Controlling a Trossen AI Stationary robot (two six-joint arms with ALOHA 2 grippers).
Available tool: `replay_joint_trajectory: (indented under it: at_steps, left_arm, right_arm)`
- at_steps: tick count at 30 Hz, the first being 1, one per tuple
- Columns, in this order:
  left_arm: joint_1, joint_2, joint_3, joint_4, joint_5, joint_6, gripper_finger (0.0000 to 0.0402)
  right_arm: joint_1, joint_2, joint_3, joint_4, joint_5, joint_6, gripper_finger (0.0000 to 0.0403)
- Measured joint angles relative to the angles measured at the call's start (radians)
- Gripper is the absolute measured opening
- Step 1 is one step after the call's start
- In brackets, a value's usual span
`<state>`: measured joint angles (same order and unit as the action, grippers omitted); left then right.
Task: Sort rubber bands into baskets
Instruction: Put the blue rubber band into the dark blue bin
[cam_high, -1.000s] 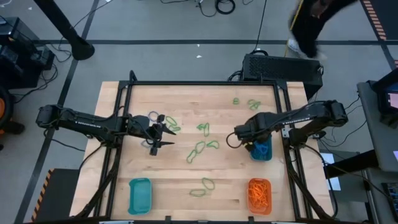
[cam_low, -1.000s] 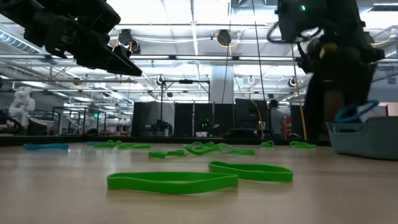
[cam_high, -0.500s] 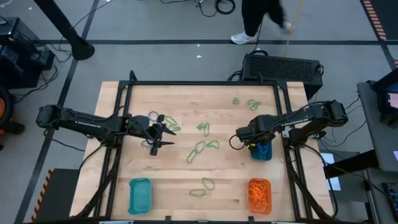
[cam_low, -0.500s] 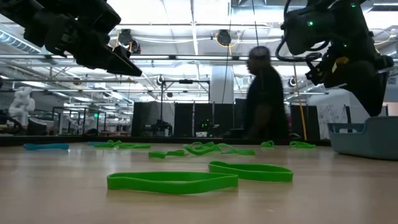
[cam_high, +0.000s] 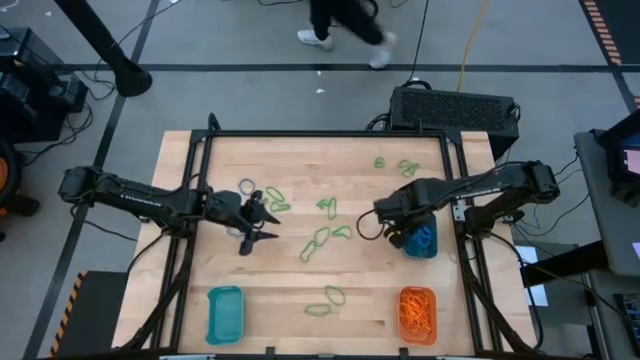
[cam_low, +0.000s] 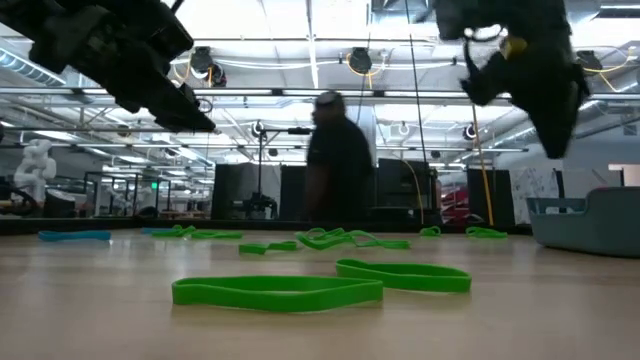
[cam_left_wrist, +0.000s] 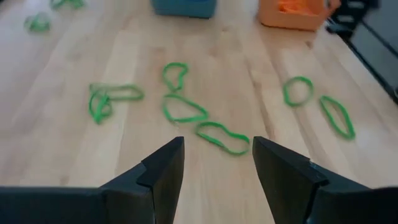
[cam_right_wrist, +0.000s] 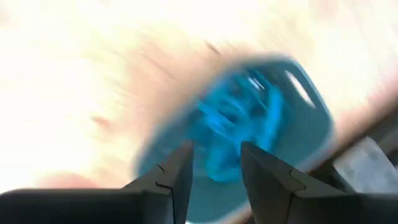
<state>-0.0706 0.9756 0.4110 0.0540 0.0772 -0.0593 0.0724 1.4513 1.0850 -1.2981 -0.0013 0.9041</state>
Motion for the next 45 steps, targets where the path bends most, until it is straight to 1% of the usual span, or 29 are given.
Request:
replay_joint_trajectory:
  at_steps: [2, 4, 7, 9, 11, 15, 17, 19, 21, 23, 26, 32, 37, 45]
  left_arm:
    - [-0.012, 0.0, 0.0, -0.033, -0.046, -0.072, 0.0199]
    - [-0.026, 0.0, 0.0, -0.091, -0.101, -0.144, 0.0199]
    - [-0.048, 0.0, 0.0, -0.195, -0.149, -0.254, 0.0199]
    - [-0.063, 0.0, 0.006, -0.265, -0.167, -0.343, 0.0198]
    - [-0.081, 0.0, 0.025, -0.363, -0.181, -0.435, 0.0198]
    - [-0.112, 0.0, 0.053, -0.562, -0.25, -0.616, 0.0198]
    - [-0.116, 0.001, 0.056, -0.654, -0.289, -0.709, 0.0195]
    - [-0.115, 0.015, 0.056, -0.731, -0.299, -0.77, 0.0188]
    - [-0.115, 0.031, 0.056, -0.767, -0.3, -0.798, 0.0181]
    - [-0.115, 0.057, 0.056, -0.753, -0.3, -0.8, 0.0174]
    - [-0.115, 0.097, 0.056, -0.713, -0.302, -0.792, 0.0169]
    - [-0.115, 0.169, 0.056, -0.705, -0.297, -0.793, 0.0168]
    - [-0.116, 0.224, 0.056, -0.644, -0.269, -0.772, 0.0168]
    - [-0.116, 0.282, 0.059, -0.605, -0.252, -0.764, 0.0168]
  right_arm:
    - [0.008, 0.0, 0.024, 0.094, 0.018, -0.048, 0.0125]
    - [0.021, 0.0, 0.033, 0.23, 0.072, -0.117, 0.0125]
    - [0.04, 0.004, 0.033, 0.48, 0.156, -0.292, 0.0125]
    - [0.05, 0.018, 0.033, 0.65, 0.18, -0.437, 0.0125]
    - [0.057, 0.037, 0.033, 0.797, 0.168, -0.581, 0.0125]
    - [0.054, 0.073, 0.032, 1.051, 0.063, -0.818, 0.0125]
    - [0.054, 0.092, 0.032, 1.147, 0.045, -0.898, 0.0125]
    - [0.053, 0.112, 0.032, 1.22, 0.043, -0.961, 0.0125]
    - [0.051, 0.128, 0.032, 1.259, 0.041, -1.004, 0.0125]
    - [0.046, 0.149, 0.032, 1.28, 0.04, -1.035, 0.0125]
    - [0.034, 0.17, 0.031, 1.266, 0.041, -1.054, 0.0125]
    - [-0.01, 0.188, 0.031, 1.265, 0.022, -1.067, 0.0125]
    - [-0.042, 0.187, 0.031, 1.271, 0.022, -1.069, 0.0125]
    - [-0.054, 0.187, 0.031, 1.271, 0.021, -1.058, 0.0125]
